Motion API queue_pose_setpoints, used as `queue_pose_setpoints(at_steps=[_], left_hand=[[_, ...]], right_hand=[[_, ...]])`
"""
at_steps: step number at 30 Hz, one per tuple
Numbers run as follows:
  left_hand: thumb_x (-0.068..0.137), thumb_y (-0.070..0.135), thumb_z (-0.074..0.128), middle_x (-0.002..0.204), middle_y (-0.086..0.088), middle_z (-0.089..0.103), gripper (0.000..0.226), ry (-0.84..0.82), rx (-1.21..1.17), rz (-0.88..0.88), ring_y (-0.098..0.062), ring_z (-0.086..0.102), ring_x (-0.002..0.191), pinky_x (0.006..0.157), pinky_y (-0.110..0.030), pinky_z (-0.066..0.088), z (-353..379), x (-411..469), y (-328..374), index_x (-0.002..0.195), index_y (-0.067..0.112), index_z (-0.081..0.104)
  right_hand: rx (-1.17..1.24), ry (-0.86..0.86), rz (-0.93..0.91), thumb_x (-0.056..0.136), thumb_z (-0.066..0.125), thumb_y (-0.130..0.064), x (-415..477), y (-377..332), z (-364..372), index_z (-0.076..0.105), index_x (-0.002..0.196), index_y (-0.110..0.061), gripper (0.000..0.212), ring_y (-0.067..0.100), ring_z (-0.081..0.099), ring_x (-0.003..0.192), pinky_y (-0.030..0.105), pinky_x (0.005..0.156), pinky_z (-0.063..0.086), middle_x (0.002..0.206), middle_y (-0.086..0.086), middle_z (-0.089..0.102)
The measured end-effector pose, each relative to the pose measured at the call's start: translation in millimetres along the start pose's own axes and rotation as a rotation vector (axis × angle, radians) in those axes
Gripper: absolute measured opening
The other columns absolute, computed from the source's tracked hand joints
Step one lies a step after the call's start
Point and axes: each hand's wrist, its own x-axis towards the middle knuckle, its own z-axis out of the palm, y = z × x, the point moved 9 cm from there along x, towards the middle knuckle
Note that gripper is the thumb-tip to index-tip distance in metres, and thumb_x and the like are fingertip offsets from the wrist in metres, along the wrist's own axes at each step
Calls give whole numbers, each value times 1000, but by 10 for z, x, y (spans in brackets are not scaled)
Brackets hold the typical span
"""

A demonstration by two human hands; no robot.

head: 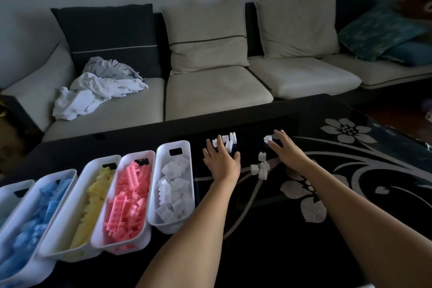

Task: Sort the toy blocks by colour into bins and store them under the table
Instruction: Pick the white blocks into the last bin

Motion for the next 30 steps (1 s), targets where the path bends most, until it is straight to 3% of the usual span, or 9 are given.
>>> queue_pose_setpoints(at_steps=[4, 6, 11, 14, 17, 19, 23, 30], left_hand=[[92, 43, 52, 159, -8, 4, 70, 15, 40, 56, -34, 2, 145, 118, -46, 10, 64, 252, 22, 150, 23, 18], [92, 43, 52, 159, -7, 6, 68, -6, 71, 79, -33, 2, 145, 118, -47, 10, 118, 379, 75, 149, 24, 21], [92, 48, 47, 159, -3, 6, 66, -226, 263, 125, -34, 3, 145, 116, -50, 8, 322, 683, 182, 149, 30, 19], [94, 45, 44, 155, -2, 24, 53, -318, 343, 222, -29, 18, 142, 114, -46, 15, 461, 688, 301, 143, 29, 35], [95, 35, 44, 143, -3, 42, 39, -195, 300, 264, -26, 36, 131, 107, -37, 30, 404, 588, 310, 133, 25, 49], [95, 31, 45, 136, -3, 49, 34, -115, 278, 284, -24, 42, 125, 101, -34, 35, 330, 476, 280, 127, 24, 54], [94, 26, 46, 123, -3, 55, 27, 24, 269, 276, -24, 45, 116, 92, -32, 38, 155, 111, 243, 119, 22, 57], [93, 45, 49, 107, -8, 55, 36, 12, 205, 436, -23, 60, 87, 63, -27, 41, -10, -509, 253, 116, 18, 53]], right_hand=[[-52, -58, -96, 89, 50, -53, 108, -112, 112, 46, 136, -25, 55, 19, 42, 130, 37, 107, 36, 138, -1, 47], [-106, -95, -169, 83, 54, -58, 55, -166, 152, 55, 124, -31, 48, 14, 48, 119, 35, 100, 43, 122, -6, 53], [-83, -251, -247, 67, 72, -58, -311, -324, 241, 49, 116, -39, 57, 5, 47, 111, 17, 84, 43, 119, -15, 46], [-143, -312, -283, 62, 78, -56, -521, -341, 328, 39, 129, -39, 79, 2, 39, 118, 25, 97, 39, 131, -18, 40], [-247, -325, -354, 61, 74, -62, -647, -388, 435, 31, 137, -44, 89, 0, 22, 131, 27, 109, 26, 145, -22, 25], [-335, -297, -401, 71, 68, -61, -684, -422, 501, 37, 136, -42, 75, 3, 19, 134, 28, 111, 23, 146, -19, 25], [-452, -138, -437, 90, 52, -50, -779, -486, 460, 47, 129, -39, 41, 14, 34, 125, 32, 104, 36, 133, -9, 38], [-552, 100, -242, 90, 47, -53, -965, -395, 256, 50, 115, -28, 35, 18, 56, 102, 32, 73, 50, 118, -2, 47]])
